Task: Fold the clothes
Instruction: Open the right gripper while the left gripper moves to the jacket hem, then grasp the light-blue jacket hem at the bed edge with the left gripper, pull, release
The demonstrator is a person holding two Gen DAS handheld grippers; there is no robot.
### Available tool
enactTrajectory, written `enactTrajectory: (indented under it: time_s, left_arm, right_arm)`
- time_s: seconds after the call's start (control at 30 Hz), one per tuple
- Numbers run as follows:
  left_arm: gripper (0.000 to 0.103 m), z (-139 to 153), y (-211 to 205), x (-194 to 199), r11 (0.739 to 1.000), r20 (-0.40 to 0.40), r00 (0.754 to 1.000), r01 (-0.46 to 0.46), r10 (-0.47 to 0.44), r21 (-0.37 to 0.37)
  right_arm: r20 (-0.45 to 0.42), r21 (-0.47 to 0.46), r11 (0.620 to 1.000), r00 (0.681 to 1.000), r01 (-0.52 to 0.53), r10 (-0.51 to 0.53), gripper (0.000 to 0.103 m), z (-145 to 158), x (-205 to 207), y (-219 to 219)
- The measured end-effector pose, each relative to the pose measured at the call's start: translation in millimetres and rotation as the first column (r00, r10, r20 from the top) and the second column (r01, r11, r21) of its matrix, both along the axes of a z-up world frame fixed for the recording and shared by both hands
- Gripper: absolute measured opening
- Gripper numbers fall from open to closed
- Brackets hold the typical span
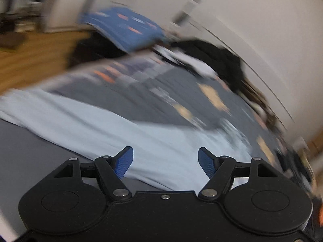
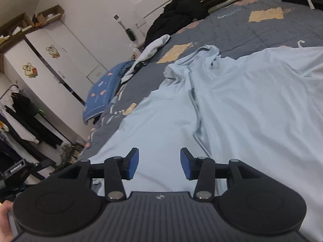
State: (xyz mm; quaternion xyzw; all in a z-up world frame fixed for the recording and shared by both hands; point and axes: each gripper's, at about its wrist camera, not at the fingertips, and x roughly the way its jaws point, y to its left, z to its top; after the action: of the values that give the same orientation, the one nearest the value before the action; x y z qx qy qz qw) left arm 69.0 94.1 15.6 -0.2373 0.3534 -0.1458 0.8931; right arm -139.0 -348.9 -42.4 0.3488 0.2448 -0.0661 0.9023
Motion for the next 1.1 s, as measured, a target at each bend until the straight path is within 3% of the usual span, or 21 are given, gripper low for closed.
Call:
enactTrajectory:
  time_s: [0.17, 0.33, 0.5, 0.77, 1.0, 1.1]
  left_arm:
    - [0.07, -15.7, 114.7, 20.9, 0.971, -0.081, 0.968, -0.239, 0.239, 0.01]
    - [0.07, -47.5, 182.9, 22.6, 0.916, -0.195, 0.91, -0.39, 0.367, -0.096]
    - [0.07, -73.5, 191.5, 29.5, 0.912, -0.231, 0.898, -0.402, 0.376, -0.079]
    - [0.069, -91.7, 189.9, 44.2, 0.897, -0.218, 0.884, -0.436, 0.414, -0.063]
    - [0.066, -95.4, 188.0, 55.8, 0.895, -0.209, 0.88, -0.444, 0.427, -0.043]
    - [0.058, -99.3, 185.9, 59.7, 0.892, -0.201, 0.878, -0.45, 0.434, -0.04]
  right_arm:
    - [0.005, 0.032, 0.999, 1.0, -0.001, 0.001, 0.045, 0.0, 2.3, 0.8]
    - [0.011, 0.027, 0.999, 1.0, -0.019, 0.019, 0.045, 1.8, 5.7, 8.1]
    - [0.012, 0.017, 0.999, 0.999, -0.047, 0.047, 0.045, 4.5, 10.5, 17.7]
    - [0.051, 0.012, 0.993, 0.992, -0.115, 0.114, 0.045, 14.3, 14.7, 32.4]
    - [0.164, 0.061, 0.953, 0.945, -0.297, 0.284, 0.047, 35.7, 24.8, 60.4]
    - [0.186, 0.059, 0.934, 0.923, -0.353, 0.338, 0.049, 44.6, 28.2, 77.6]
